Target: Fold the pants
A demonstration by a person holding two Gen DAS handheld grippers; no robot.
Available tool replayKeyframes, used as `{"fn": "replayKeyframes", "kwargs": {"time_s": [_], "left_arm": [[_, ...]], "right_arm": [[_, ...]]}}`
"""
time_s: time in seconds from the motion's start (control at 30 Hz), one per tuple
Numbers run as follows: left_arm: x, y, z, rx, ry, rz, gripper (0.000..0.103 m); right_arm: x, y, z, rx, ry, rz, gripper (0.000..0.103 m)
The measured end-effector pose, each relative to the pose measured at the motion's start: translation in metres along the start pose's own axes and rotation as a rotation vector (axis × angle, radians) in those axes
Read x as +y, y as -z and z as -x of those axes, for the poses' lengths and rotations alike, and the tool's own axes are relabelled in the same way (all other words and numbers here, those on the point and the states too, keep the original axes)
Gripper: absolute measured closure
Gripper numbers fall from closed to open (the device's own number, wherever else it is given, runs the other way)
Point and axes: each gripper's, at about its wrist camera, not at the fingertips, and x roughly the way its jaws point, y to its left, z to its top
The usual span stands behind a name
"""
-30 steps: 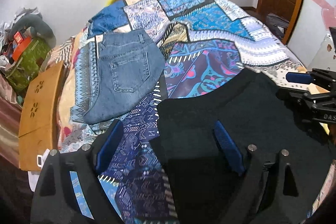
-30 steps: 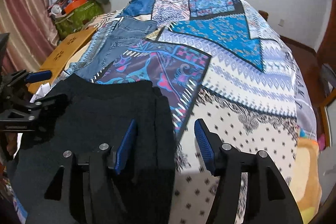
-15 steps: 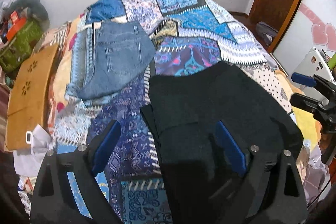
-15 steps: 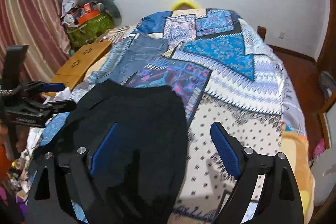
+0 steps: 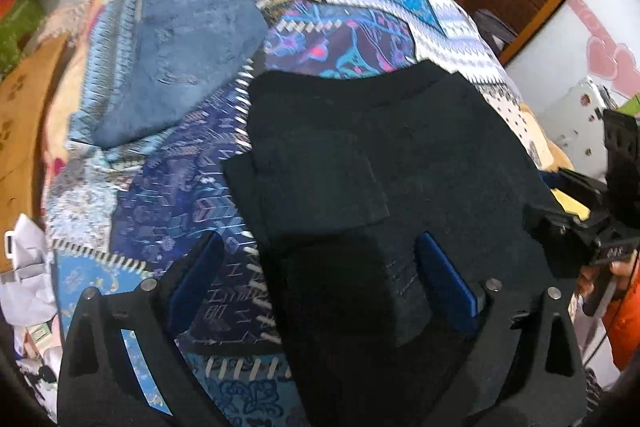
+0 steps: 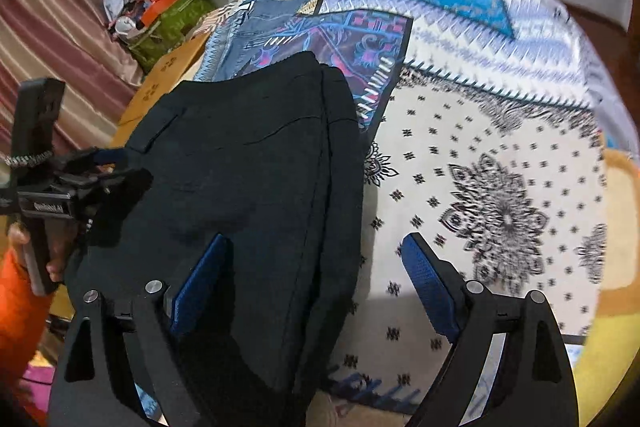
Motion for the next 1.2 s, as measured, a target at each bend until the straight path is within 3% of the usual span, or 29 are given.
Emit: {"fn": "replayKeyframes", "kwargs": {"time_s": [0.17,0.33,0.43,0.5,0.53,0.63,0.8,0.97,1.2], "left_arm": [[0.007,-0.007,-0.012,0.070,0.089,0.001,0.002],[0.013,-0.011,-0.021,0.073,0.163,0.029,0.001],[0.014,-0.014,-0.022,0.052,0.175,0.041,0.002],[0.013,-0.016,-0.020,0.034,0.187,0.044,0.012],[0.012,-0.016,-0.017,0.021,0.194,0.046,0.015],[0.011,-0.017,-0.012,0.007,0.196,0.060,0.028],[0.015,-0.021,0.005,-0.025,0.174,0.051,0.059],[0.007,-0.019,0.028,-0.076,0.154,0.012,0.069],[-0.009,-0.018,0.085,-0.233,0.037,-0.079,0.071]], "right_arm": [[0.002,-0.006,-0.008,0.028,-0.026,0.031,0.015],[0.000,-0.011,-0.015,0.022,-0.076,0.016,0.016],[0.000,-0.015,-0.016,0.018,-0.092,0.011,0.028],[-0.001,-0.018,-0.016,0.013,-0.105,0.000,0.052],[-0.002,-0.020,-0.017,0.015,-0.118,-0.009,0.057],[0.002,-0.023,-0.016,0.025,-0.111,-0.001,0.064],[0.016,-0.025,-0.006,0.016,-0.067,0.047,0.077],[0.032,-0.032,0.010,-0.008,-0.057,0.094,0.083],[0.069,-0.048,0.038,-0.108,-0.030,0.171,0.085]]}}
